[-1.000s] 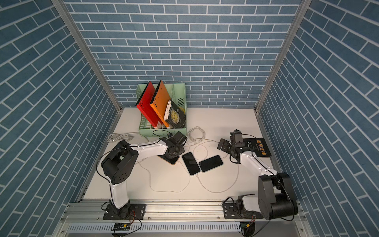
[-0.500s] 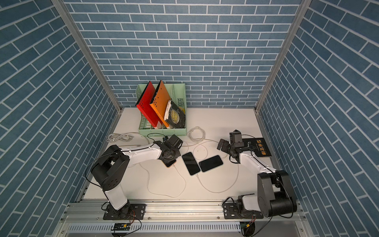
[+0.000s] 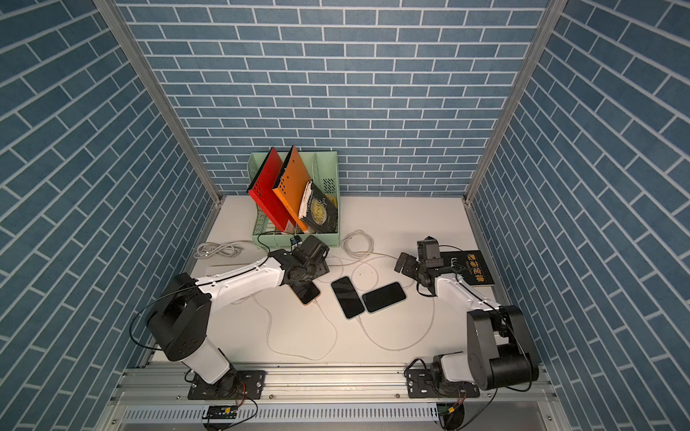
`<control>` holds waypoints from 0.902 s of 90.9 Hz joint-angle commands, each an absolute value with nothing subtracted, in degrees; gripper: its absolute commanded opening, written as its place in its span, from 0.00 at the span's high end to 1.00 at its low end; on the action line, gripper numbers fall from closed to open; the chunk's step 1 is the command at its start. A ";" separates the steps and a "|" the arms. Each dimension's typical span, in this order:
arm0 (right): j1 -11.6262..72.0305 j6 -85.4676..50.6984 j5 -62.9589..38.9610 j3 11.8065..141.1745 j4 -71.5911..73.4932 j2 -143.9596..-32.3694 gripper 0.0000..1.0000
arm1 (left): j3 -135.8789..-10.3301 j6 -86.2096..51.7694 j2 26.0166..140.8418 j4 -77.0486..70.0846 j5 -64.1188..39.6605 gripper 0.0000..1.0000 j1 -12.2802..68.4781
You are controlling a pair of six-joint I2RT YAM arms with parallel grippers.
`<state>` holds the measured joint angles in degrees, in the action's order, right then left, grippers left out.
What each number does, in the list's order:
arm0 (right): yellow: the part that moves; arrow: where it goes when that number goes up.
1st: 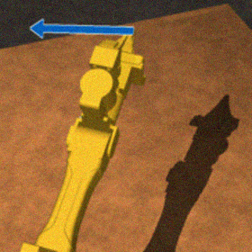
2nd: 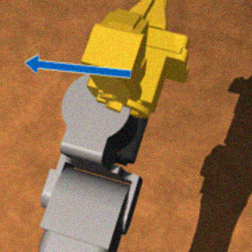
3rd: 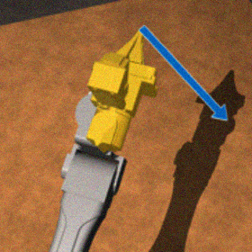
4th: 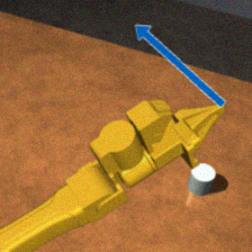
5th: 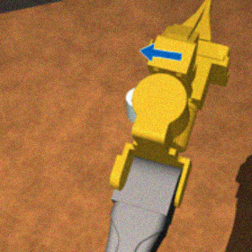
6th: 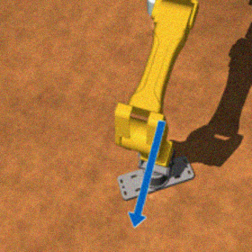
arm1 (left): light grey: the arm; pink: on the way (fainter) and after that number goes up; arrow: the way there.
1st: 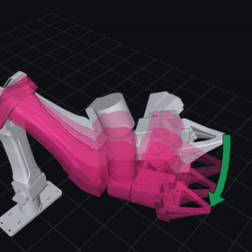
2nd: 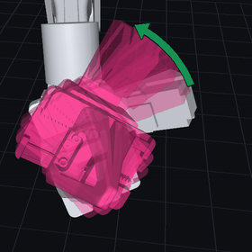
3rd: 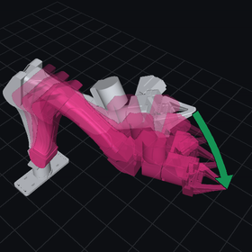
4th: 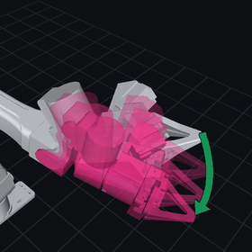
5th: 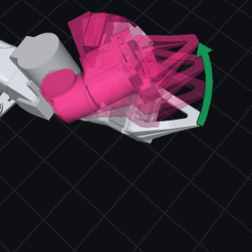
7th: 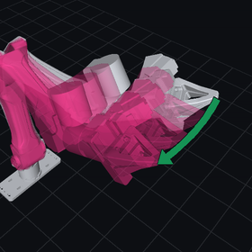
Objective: Unplug the charging cable from the phone
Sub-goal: Adjust the phone at the center of the board.
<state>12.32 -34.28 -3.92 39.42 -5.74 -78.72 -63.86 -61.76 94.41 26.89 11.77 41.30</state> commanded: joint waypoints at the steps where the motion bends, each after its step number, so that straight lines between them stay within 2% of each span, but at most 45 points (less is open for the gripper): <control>1: 12.49 -35.33 -4.06 39.29 -5.35 -78.99 0.00 | -63.64 -64.72 93.41 33.22 14.31 0.12 40.38; 4: 12.48 -35.33 -4.08 39.29 -5.36 -79.08 0.01 | -63.15 -65.82 93.12 33.94 14.02 0.06 40.02; 11: 12.53 -35.33 -4.09 39.37 -5.21 -79.31 0.01 | -61.82 -67.76 92.52 34.94 13.13 0.00 39.00; 30: 12.48 -35.33 -4.09 39.33 -4.92 -79.72 0.01 | -59.24 -69.60 93.29 32.04 8.81 0.00 37.39; 82: 12.48 -35.38 -4.10 39.37 -4.66 -80.50 0.01 | -58.90 -69.67 99.06 32.02 5.80 0.00 36.24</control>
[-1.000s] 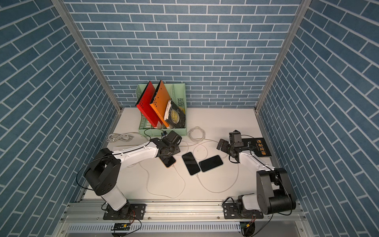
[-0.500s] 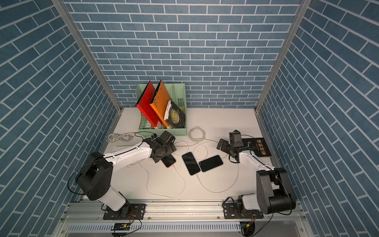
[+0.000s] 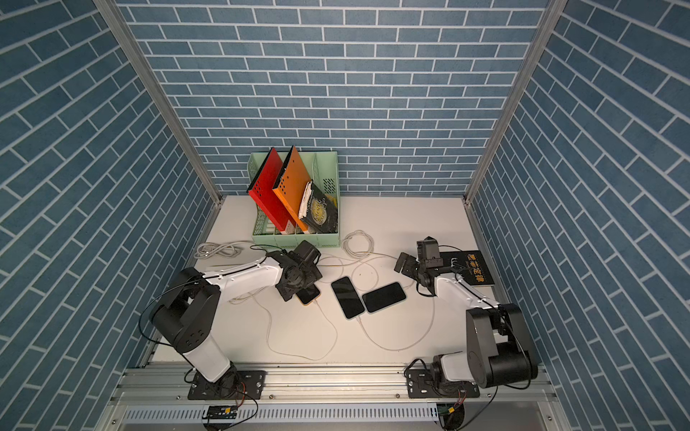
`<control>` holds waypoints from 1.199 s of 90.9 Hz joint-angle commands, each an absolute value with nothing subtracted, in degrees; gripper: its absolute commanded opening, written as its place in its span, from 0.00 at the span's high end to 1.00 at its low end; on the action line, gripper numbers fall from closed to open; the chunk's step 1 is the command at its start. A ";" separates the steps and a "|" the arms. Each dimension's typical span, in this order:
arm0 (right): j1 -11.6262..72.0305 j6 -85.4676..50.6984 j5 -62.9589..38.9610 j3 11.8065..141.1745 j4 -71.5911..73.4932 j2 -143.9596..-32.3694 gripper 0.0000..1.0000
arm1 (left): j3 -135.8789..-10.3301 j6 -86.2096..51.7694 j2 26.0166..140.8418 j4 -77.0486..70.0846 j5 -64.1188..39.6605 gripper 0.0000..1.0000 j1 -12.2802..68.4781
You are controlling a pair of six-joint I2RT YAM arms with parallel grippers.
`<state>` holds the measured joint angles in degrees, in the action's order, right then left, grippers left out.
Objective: Unplug the charging cable from the phone
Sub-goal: Adjust the phone at the center of the board, then pick up the phone at the center of the board.
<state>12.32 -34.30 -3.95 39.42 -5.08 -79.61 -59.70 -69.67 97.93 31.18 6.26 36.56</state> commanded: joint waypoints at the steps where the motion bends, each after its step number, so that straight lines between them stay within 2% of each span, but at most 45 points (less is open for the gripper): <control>1: 12.48 -35.35 -4.11 39.37 -4.62 -80.55 0.01 | -58.89 -69.68 99.14 32.00 5.71 0.00 36.22; 51: 12.50 -35.24 -4.12 40.42 -4.58 -82.16 0.01 | -58.71 -69.49 101.66 30.63 4.62 0.00 36.04; 92: 12.48 -35.42 -5.89 40.85 -3.74 -83.75 0.00 | -56.06 -70.40 100.75 30.03 3.53 0.05 35.77; 109: 12.53 -35.43 -5.89 40.80 -3.60 -83.89 0.00 | -57.87 -70.01 101.98 32.84 4.00 0.02 35.22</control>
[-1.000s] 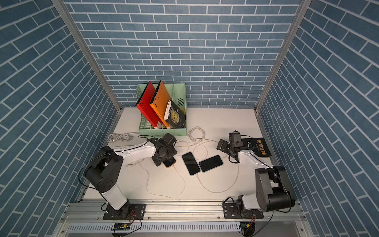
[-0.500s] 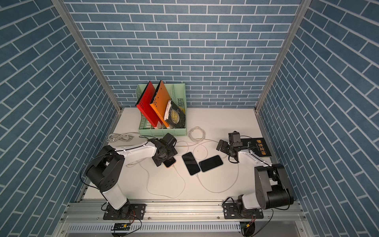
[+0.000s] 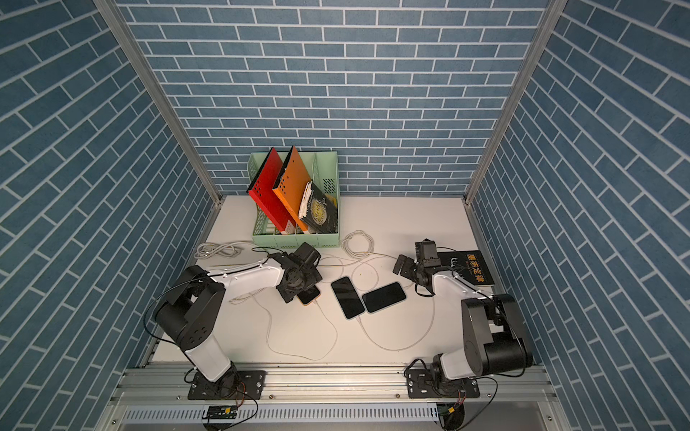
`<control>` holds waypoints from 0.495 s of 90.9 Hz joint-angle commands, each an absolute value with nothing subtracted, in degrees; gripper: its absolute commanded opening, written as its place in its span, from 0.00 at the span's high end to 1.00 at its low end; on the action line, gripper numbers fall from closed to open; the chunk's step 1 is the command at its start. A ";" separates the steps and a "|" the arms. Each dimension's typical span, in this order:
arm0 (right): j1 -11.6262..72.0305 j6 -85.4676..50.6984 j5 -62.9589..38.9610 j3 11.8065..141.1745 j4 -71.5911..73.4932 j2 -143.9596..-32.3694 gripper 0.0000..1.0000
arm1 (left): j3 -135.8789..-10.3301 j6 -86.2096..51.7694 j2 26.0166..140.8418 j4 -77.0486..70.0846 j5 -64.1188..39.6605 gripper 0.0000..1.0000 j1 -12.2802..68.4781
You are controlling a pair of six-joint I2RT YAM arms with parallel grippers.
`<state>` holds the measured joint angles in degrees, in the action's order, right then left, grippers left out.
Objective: Unplug the charging cable from the phone
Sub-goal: Pick up the phone at the center of the board.
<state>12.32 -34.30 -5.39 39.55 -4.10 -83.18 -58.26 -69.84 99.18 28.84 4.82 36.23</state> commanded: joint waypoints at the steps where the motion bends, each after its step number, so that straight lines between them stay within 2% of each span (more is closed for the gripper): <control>1: 12.50 -35.43 -5.89 40.75 -3.60 -83.91 0.00 | -58.11 -69.98 102.10 33.12 3.98 0.02 35.15; 21: 12.48 -35.67 -5.80 39.96 -2.97 -83.85 0.01 | -63.95 -68.81 105.72 39.93 5.66 0.03 34.29; 45: 12.51 -35.77 -5.72 39.46 -2.33 -84.00 0.01 | -64.37 -69.01 107.95 38.91 3.41 0.03 33.83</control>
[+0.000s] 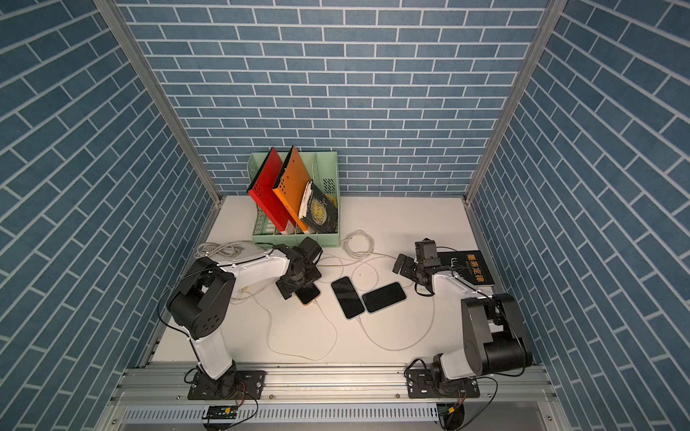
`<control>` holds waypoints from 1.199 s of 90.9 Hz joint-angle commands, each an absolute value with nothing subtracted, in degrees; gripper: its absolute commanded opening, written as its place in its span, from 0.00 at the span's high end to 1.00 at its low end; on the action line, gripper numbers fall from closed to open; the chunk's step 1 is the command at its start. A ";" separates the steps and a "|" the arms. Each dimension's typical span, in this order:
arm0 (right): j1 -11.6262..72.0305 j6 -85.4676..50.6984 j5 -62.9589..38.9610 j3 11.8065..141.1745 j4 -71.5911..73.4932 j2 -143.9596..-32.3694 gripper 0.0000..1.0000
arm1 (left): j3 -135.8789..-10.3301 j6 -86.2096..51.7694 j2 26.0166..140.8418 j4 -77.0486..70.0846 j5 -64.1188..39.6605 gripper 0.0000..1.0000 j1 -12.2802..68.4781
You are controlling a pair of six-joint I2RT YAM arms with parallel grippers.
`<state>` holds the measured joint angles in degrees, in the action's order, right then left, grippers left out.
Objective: Unplug the charging cable from the phone
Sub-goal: Pick up the phone at the center of the board.
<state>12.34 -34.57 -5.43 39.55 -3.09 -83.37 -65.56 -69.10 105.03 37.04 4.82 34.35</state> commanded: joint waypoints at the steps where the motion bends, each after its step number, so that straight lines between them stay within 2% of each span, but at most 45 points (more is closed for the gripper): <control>1: 12.49 -35.77 -5.72 39.46 -2.31 -84.05 0.01 | -64.27 -69.09 107.89 38.79 3.37 0.03 33.83; 28: 12.39 -35.77 -5.62 39.90 -2.28 -84.53 0.00 | -63.53 -68.72 110.01 35.86 1.08 0.04 33.20; 57: 12.40 -35.82 -4.75 39.29 -2.69 -83.51 0.00 | -62.84 -68.47 110.18 33.70 -0.04 0.30 33.04; 78: 12.40 -35.96 -4.75 39.29 -2.74 -83.41 0.00 | -59.00 -67.28 105.96 32.00 -0.96 0.47 33.12; 109: 12.40 -37.07 -4.90 39.11 -2.64 -83.11 0.00 | -59.31 -63.70 99.38 35.35 3.84 0.54 33.31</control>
